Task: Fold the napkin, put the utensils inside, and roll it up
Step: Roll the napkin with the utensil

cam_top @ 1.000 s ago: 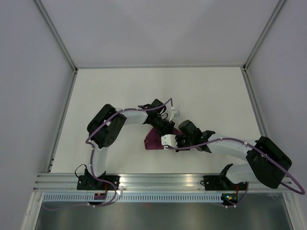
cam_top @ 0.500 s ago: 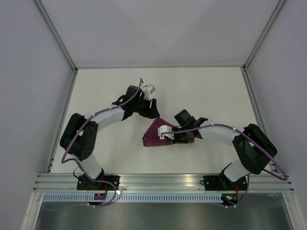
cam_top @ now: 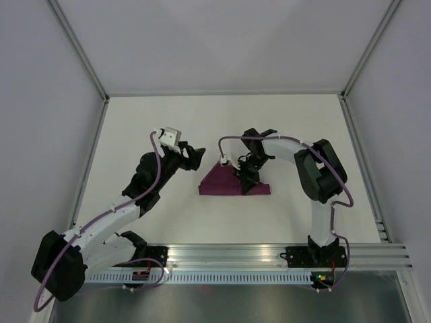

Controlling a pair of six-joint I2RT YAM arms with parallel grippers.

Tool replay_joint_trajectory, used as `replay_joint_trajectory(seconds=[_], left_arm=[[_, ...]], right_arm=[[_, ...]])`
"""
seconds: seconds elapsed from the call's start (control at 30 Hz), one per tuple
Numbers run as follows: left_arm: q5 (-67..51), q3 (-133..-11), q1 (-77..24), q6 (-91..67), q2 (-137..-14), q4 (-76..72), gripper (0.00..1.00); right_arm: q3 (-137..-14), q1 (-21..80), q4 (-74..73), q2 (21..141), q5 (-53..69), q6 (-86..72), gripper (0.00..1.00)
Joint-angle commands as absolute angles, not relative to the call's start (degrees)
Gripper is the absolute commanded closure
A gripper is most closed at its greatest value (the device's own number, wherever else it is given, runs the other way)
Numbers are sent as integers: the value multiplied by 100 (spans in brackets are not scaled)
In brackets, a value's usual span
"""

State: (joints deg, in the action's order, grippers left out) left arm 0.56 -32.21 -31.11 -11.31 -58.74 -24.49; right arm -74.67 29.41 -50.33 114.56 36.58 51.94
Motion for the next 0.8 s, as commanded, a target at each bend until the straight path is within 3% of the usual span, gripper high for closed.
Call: replay_joint_trajectory(seconds=[0.0,0.13,0.53,0.6,0.77], left_arm=[[737,-3059,-3795,-46,-5572,-2954,23],[1597,-3173,-4962,895,-5940,-2655,24],[2426,-3708,-6573,2698,-8453,-2698,22],[2286,-3761,-6670,2847,-8805,-2725,2],[2092,-3832,-6794,3040,-9290,-2821,2]], right_arm=[[-7505,2821,-5465,12524,2689,5458,99],[-8128,2742,-5870,13050,2769,5440,100],[-8788,2654,-6319,13588,2777,5353,100],[-8833,2619,-6337,13658,2760,5344,100],[-8859,2593,-6346,13702,2751,5335,100]])
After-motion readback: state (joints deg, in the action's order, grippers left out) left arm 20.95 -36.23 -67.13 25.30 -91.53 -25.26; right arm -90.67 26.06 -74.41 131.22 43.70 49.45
